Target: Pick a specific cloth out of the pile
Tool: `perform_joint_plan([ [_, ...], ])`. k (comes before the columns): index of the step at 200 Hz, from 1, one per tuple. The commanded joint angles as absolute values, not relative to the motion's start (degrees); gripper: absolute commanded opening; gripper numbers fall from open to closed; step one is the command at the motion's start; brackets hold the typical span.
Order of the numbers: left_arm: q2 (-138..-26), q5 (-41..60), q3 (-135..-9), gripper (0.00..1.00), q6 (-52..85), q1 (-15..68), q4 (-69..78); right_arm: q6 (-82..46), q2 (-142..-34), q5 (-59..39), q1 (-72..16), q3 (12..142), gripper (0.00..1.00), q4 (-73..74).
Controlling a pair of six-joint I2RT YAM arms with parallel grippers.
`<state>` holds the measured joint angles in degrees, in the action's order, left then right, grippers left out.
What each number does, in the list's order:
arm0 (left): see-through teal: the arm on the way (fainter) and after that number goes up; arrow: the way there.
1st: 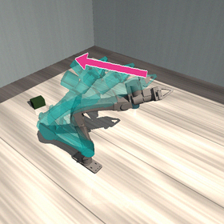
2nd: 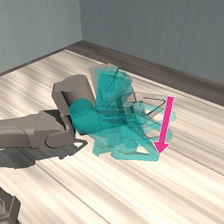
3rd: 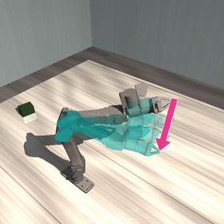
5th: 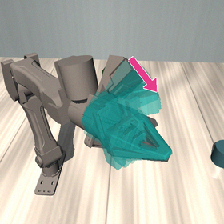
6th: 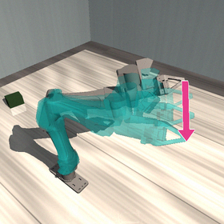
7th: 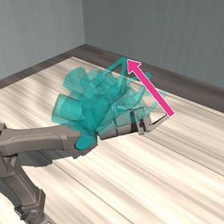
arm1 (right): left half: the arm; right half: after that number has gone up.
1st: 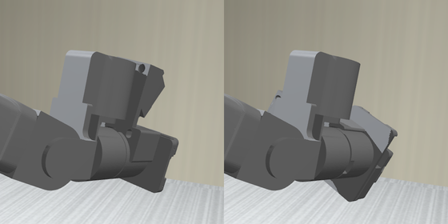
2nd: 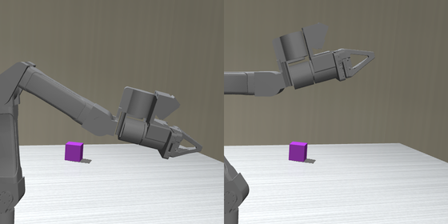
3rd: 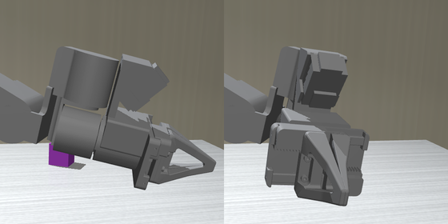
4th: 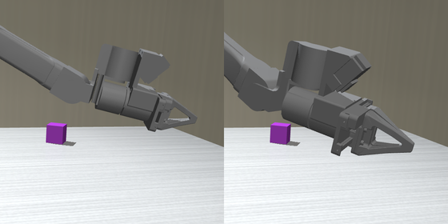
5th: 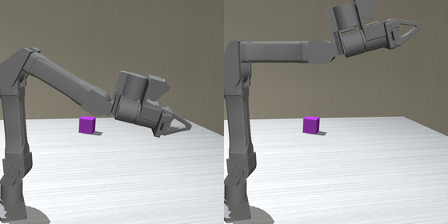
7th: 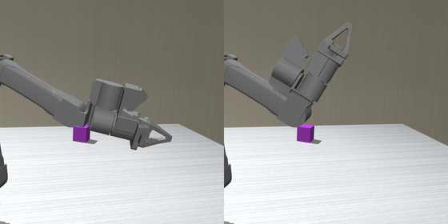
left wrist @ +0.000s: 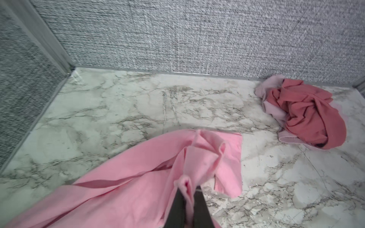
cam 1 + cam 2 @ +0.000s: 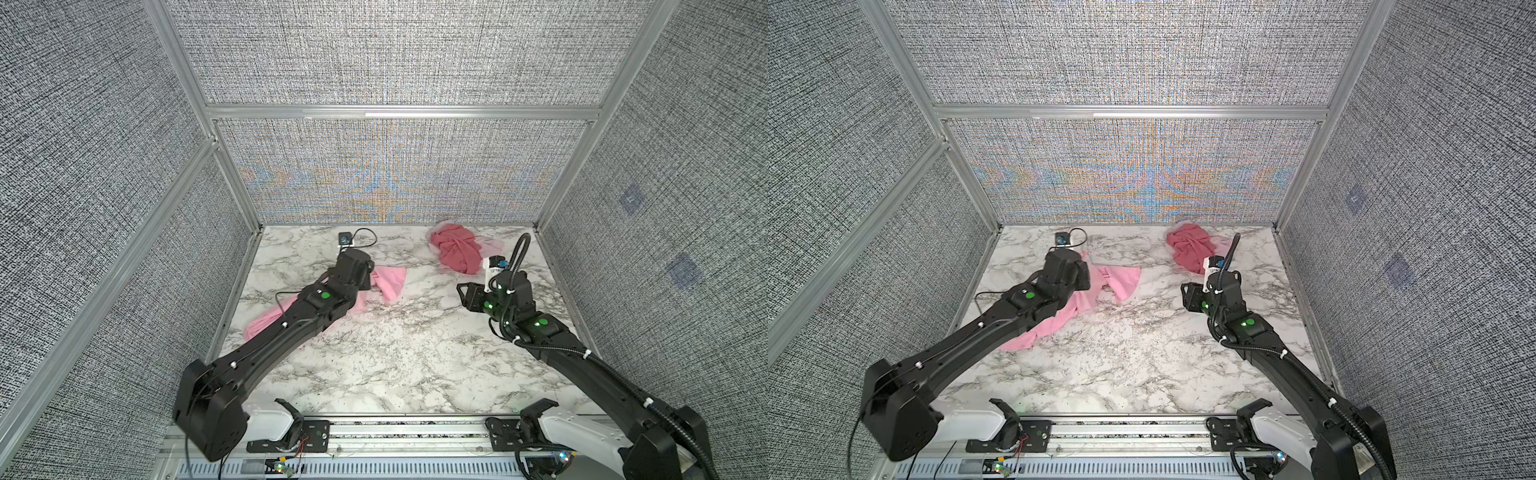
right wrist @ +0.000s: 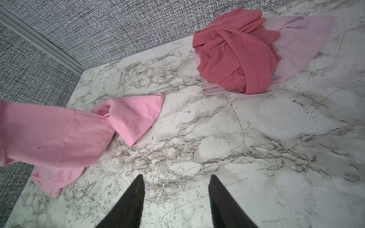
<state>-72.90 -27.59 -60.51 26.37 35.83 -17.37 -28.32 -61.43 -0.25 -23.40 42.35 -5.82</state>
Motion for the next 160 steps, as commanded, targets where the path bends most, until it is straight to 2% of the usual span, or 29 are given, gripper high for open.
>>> perform_joint_plan([
  [1,-67.3,-29.8,-57.5,0.0,27.5,31.9,-17.1,-28.5,-62.1,-0.7,-23.5,43.2,0.54,-4.1],
  [68,-54.0,-29.2,-49.2,0.0,30.4,15.9,-23.3,-27.2,-66.5,-3.6,-23.5,45.9,0.54,-2.9],
  [160,-52.5,-23.1,-37.9,0.0,33.1,-1.5,-21.8,-25.9,-69.8,-6.7,-23.3,49.1,0.54,-3.5],
])
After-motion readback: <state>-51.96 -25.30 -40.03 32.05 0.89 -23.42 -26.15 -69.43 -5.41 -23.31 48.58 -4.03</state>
